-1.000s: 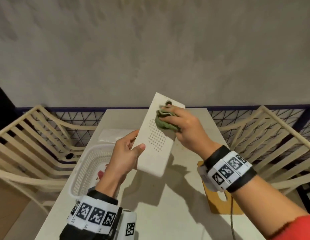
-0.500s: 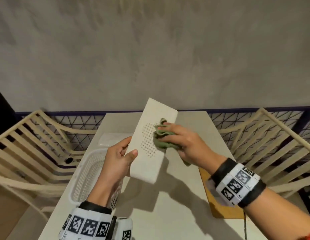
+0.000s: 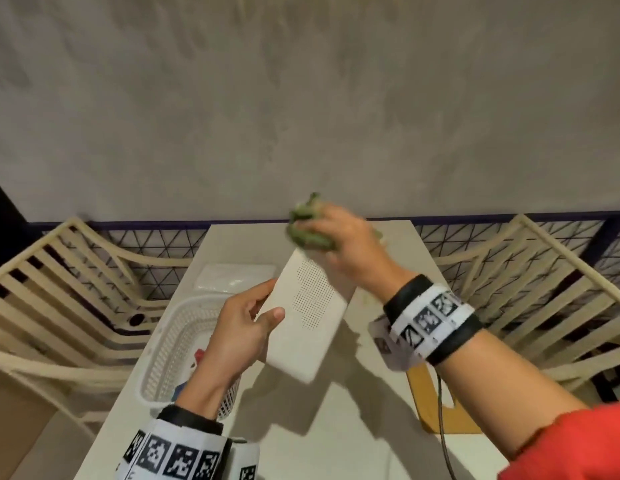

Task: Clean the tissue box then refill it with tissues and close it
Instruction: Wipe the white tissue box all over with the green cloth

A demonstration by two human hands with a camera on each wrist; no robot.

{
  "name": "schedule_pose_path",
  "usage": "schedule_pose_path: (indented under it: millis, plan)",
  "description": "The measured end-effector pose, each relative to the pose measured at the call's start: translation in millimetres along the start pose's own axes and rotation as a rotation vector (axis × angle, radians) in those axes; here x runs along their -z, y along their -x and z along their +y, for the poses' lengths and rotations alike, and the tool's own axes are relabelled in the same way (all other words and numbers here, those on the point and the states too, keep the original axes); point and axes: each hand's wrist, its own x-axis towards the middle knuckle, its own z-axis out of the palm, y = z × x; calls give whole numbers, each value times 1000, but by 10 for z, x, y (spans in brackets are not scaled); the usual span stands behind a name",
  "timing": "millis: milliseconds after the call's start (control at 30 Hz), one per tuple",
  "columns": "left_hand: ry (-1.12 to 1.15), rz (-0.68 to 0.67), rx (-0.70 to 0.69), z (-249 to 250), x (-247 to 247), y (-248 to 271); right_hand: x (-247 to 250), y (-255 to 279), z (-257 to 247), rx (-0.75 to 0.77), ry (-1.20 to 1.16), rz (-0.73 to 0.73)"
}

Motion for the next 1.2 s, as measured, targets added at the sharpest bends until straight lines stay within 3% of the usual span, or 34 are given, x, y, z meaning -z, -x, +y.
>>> schedule_pose_path:
  millis: [67, 100, 233, 267, 367, 433, 500, 533, 567, 667, 700, 833, 900, 1000, 1033, 1133, 1200]
  plan:
    - [25, -4, -1, -20, 46, -5, -53, 179, -101, 173, -27, -131]
    - [38, -21, 4, -24, 55, 22, 42, 231, -71, 164, -33, -162]
    - [60, -82, 1, -56, 20, 42, 220, 79, 67, -65, -11, 30]
    - [69, -47, -1, -54, 26, 22, 84, 86, -39, -31, -29, -1]
    - [55, 31, -50, -13, 63, -30, -256, 334, -310, 281, -53, -172]
    - [72, -4, -28, -15, 72, -23, -72, 263, -97, 176, -73, -146]
    - [79, -24, -1, -27, 60, -6, 85, 133, 80, -62, -64, 39]
    - [80, -19, 1, -23, 53, -27, 62, 123, 76, -93, -61, 92]
    - [96, -7, 2, -29, 58, -47, -24, 177, -12, -54, -77, 86]
    - [157, 49, -4, -55, 95, -71, -267, 531, -333, 245, -132, -122]
    - [160, 36, -7, -59, 103, -60, -173, 549, -281, 250, -144, -160]
    - [166, 22, -6, -87, 96, -54, 117, 250, 146, -62, -41, 110]
    - [190, 55, 0, -102, 108, -121, -65, 307, -7, 20, -89, 48]
    - [201, 91, 2, -97, 143, -163, -266, 593, -235, 314, -112, -162]
    - [195, 85, -7, -86, 149, -162, -183, 557, -156, 313, -115, -176]
    - [171, 90, -27, -65, 161, -136, 52, 288, 172, 24, -80, 64]
    - [171, 115, -33, -51, 165, -161, -8, 305, 102, 13, -76, 110]
